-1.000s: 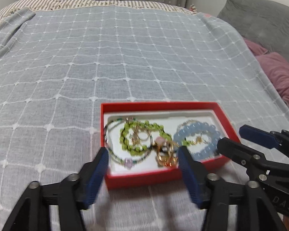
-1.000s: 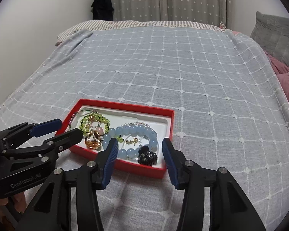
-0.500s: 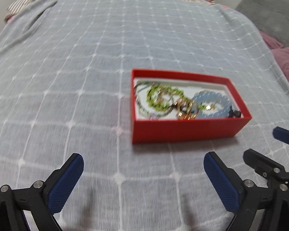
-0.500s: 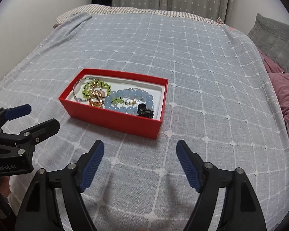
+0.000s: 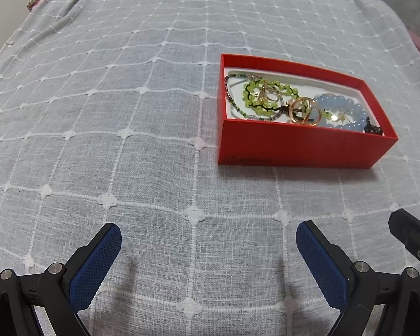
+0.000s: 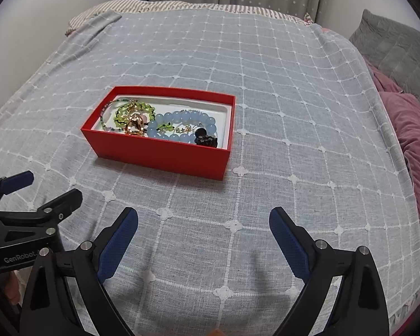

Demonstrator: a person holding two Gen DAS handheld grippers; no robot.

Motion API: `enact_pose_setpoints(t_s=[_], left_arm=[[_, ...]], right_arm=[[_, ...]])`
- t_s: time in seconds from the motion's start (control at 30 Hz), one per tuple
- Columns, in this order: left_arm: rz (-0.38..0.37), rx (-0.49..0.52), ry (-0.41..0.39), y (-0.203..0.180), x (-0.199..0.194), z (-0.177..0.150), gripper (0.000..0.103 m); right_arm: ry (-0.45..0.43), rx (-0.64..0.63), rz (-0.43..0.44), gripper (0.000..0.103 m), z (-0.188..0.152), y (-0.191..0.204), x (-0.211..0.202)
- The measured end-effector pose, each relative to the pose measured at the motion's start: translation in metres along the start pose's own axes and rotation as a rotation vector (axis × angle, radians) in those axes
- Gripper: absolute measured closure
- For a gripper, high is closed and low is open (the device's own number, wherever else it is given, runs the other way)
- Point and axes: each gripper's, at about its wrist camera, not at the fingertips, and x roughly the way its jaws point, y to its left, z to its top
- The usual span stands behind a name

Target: Organize jewelry

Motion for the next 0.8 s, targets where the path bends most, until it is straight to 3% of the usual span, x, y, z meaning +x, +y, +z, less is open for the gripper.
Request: enact_pose_setpoints(t_s=[0.8], left_arm=[[-0.009, 0.003, 0.018, -0.0057, 0.0048, -0.0014, 0.001]], right_arm=[[0.041, 0.043, 0.008, 0.007, -0.0018, -0.0075, 0.0088]])
